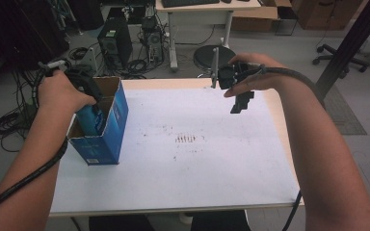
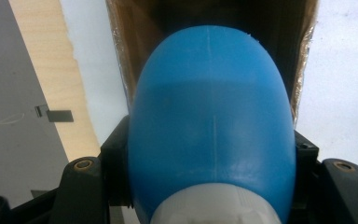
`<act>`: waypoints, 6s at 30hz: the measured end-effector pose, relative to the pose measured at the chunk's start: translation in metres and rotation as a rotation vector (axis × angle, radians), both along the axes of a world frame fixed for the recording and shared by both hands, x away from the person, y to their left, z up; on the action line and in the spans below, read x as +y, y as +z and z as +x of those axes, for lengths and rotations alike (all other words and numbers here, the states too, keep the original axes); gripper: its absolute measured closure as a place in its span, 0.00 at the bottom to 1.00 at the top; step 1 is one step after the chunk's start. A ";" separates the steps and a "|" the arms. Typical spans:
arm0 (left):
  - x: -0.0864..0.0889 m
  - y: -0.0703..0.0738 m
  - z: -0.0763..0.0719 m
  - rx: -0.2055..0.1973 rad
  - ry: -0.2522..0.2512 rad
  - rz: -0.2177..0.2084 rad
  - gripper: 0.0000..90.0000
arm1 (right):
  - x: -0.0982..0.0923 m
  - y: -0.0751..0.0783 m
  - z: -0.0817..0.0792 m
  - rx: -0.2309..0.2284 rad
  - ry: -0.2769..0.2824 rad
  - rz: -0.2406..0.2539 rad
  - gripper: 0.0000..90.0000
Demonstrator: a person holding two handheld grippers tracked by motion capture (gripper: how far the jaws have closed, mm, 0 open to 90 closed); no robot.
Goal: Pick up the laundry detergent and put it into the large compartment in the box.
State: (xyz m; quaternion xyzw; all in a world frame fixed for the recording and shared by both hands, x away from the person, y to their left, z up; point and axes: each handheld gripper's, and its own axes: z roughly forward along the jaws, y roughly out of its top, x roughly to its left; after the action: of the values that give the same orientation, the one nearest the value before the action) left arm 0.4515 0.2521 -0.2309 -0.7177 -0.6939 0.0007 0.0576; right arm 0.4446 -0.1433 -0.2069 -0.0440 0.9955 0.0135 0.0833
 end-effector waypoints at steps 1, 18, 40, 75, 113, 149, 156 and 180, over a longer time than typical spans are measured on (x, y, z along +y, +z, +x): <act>0.000 -0.001 0.000 -0.004 0.000 -0.001 0.42 | 0.000 0.000 0.000 0.001 -0.001 0.001 0.08; -0.002 -0.033 -0.002 0.008 0.000 -0.008 0.42 | 0.000 -0.001 -0.001 0.002 0.005 0.002 0.08; -0.001 -0.054 -0.003 0.011 -0.005 -0.007 0.42 | 0.000 -0.005 -0.001 0.007 0.005 0.005 0.08; -0.001 -0.055 -0.003 -0.016 -0.008 -0.006 0.39 | 0.000 -0.008 0.000 0.009 0.006 0.013 0.08; -0.014 -0.002 -0.024 -0.061 -0.181 0.112 0.21 | -0.005 -0.005 -0.001 0.004 0.003 0.026 0.08; -0.084 0.025 -0.031 -0.097 -0.530 0.058 0.00 | -0.013 -0.004 -0.004 0.006 -0.019 0.017 0.08; -0.111 0.034 -0.035 -0.105 -0.673 0.005 0.00 | -0.015 -0.004 -0.004 0.008 -0.030 0.012 0.08; -0.167 0.039 -0.042 -0.068 -1.135 -0.071 0.00 | -0.018 -0.005 -0.004 0.016 -0.037 -0.002 0.08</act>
State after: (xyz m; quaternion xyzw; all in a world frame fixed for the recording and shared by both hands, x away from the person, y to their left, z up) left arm 0.4095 0.0851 -0.1924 -0.9792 -0.2007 -0.0302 0.0021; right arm 0.4403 -0.1615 -0.2116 -0.0257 0.9968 0.0111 0.0755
